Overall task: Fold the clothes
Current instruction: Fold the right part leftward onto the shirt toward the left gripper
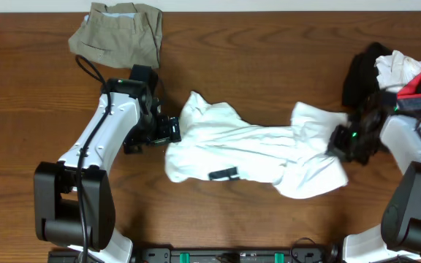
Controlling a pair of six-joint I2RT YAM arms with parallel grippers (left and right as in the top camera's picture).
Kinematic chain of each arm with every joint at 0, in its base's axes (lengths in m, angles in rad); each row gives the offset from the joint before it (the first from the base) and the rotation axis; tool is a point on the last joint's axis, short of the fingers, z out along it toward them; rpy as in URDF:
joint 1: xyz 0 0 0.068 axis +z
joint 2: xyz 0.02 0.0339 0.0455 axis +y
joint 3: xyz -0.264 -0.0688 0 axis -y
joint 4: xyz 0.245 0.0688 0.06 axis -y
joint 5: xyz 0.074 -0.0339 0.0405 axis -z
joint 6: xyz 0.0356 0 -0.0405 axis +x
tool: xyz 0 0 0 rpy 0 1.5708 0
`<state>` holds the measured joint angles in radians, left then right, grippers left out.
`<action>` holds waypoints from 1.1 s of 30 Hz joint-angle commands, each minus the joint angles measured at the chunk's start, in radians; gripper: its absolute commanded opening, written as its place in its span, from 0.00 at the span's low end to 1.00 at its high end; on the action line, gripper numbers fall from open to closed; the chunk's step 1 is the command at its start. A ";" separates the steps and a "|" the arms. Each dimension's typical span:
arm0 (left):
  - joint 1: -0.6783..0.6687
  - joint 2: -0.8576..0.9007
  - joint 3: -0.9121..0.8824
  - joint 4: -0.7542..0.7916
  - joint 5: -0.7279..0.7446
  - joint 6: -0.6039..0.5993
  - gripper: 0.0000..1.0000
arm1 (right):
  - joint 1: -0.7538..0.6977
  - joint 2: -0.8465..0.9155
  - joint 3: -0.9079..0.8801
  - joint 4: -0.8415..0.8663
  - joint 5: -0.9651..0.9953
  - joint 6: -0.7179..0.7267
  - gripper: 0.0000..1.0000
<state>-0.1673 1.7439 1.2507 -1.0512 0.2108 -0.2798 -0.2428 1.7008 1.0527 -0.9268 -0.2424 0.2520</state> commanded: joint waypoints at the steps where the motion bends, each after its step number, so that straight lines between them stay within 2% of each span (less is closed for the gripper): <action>1: 0.002 0.007 -0.004 -0.005 0.005 0.014 0.98 | 0.011 0.006 0.097 -0.049 0.143 -0.021 0.01; 8: 0.002 0.007 -0.004 0.010 0.005 0.014 0.98 | 0.196 0.006 0.142 -0.087 0.247 -0.026 0.01; 15: 0.002 0.007 -0.004 0.008 0.005 0.014 0.98 | 0.440 0.008 0.142 -0.074 0.278 0.042 0.01; 19: 0.002 0.007 -0.004 0.006 0.005 0.014 0.98 | 0.533 0.010 0.136 -0.061 0.280 0.098 0.02; 29: 0.002 0.007 -0.004 0.003 0.005 0.014 0.98 | 0.627 0.110 0.135 -0.055 0.277 0.138 0.08; 33: 0.002 0.007 -0.004 0.001 0.005 0.014 0.98 | 0.645 0.166 0.135 -0.051 0.277 0.163 0.07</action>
<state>-0.1673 1.7439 1.2507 -1.0439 0.2104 -0.2798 0.3832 1.8305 1.1790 -0.9775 0.0311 0.3752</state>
